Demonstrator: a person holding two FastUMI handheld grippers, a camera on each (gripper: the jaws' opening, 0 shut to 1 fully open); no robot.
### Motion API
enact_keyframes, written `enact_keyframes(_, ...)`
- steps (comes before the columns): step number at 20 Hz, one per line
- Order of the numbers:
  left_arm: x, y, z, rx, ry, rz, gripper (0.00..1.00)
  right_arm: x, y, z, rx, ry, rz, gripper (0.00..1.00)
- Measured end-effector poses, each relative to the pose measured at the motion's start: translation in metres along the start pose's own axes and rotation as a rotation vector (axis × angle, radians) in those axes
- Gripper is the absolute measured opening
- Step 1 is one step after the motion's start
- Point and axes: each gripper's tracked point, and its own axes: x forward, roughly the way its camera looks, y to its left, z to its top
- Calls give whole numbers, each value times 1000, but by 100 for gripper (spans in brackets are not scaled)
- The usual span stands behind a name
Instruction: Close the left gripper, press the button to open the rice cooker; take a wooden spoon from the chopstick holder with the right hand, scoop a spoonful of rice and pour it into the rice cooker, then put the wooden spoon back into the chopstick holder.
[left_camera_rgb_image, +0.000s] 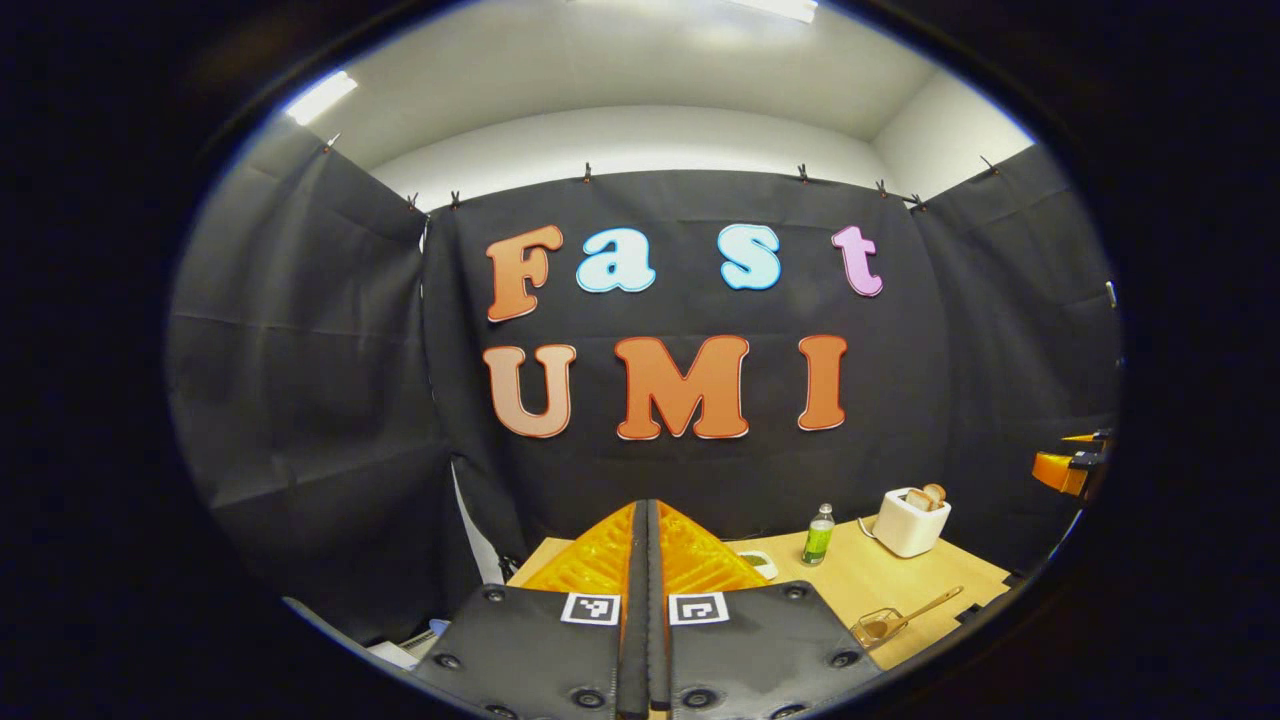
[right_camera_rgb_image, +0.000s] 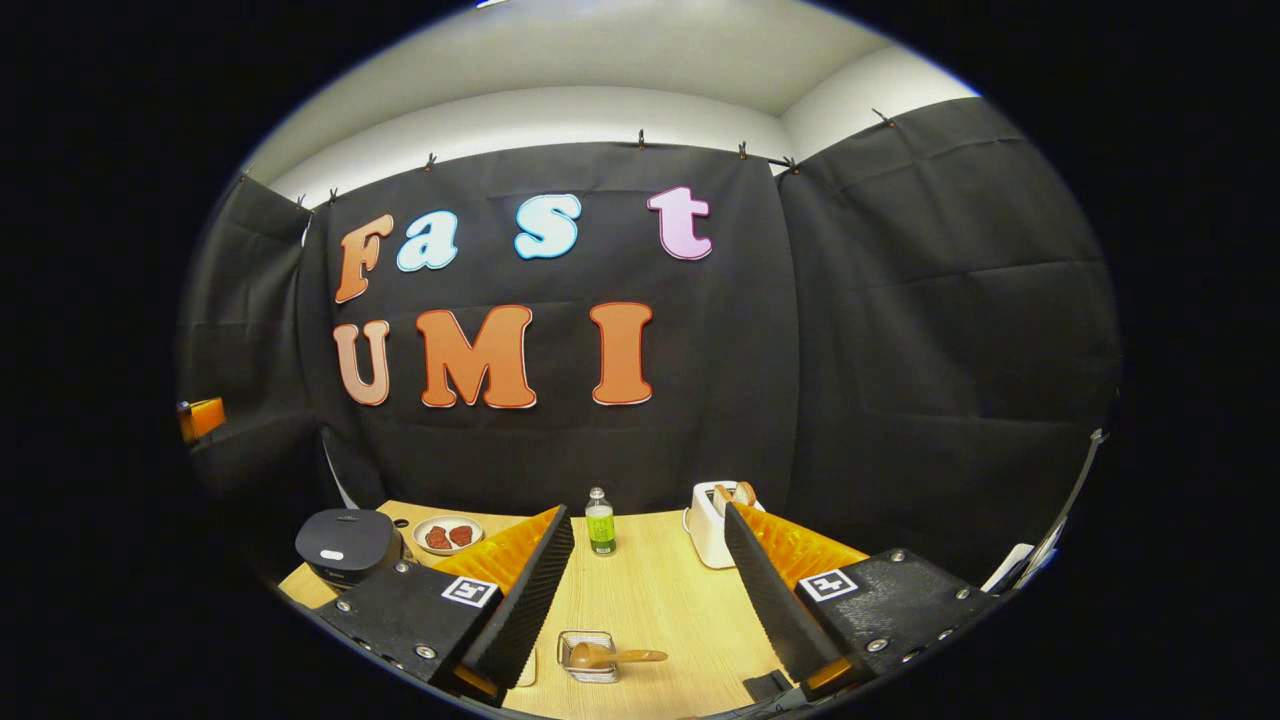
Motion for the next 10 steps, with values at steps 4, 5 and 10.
enact_keyframes(4,1,9,-15,-1,45,-2,7,-3,4,1,2,1,7,94)
enact_keyframes(5,5,10,-22,-4,62,-4,7,-3,6,1,2,2,10,94)
enact_keyframes(10,31,21,-73,-29,150,2,4,-4,11,-5,-7,18,21,94)
